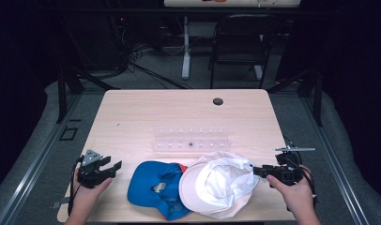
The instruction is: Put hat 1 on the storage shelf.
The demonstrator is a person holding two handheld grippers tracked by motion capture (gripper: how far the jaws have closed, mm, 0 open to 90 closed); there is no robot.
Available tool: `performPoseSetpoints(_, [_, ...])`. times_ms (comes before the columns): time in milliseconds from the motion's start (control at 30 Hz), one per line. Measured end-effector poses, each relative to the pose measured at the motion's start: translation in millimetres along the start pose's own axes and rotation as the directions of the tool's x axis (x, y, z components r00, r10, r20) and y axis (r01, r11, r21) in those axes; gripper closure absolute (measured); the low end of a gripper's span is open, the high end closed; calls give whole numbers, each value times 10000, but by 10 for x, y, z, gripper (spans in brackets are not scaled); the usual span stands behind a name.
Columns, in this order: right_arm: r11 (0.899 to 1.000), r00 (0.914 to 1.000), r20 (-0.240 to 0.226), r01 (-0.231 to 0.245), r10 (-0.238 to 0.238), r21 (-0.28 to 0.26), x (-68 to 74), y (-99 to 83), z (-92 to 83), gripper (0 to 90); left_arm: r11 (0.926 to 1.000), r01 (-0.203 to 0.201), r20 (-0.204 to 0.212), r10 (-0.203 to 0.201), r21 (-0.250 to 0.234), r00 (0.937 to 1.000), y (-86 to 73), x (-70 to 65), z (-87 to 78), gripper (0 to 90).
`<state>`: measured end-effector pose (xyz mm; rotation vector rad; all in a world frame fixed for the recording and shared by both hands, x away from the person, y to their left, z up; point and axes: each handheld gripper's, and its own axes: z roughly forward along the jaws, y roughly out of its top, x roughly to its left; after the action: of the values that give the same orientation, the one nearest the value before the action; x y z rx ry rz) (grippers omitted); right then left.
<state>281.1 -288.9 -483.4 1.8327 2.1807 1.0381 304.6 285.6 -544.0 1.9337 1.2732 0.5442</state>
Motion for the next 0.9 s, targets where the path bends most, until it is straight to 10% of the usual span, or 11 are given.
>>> performPoseSetpoints(367, [9979,9968,-677,-383,417,518,-79,5,86,647,10000,-33,-13,33,57,10000,-6,-2,-3,474])
performPoseSetpoints(900, [9874,9981,-493,441,-370,1523,99,121,41,743,9999,-80,1,80,97,10000,-5,-6,3,475])
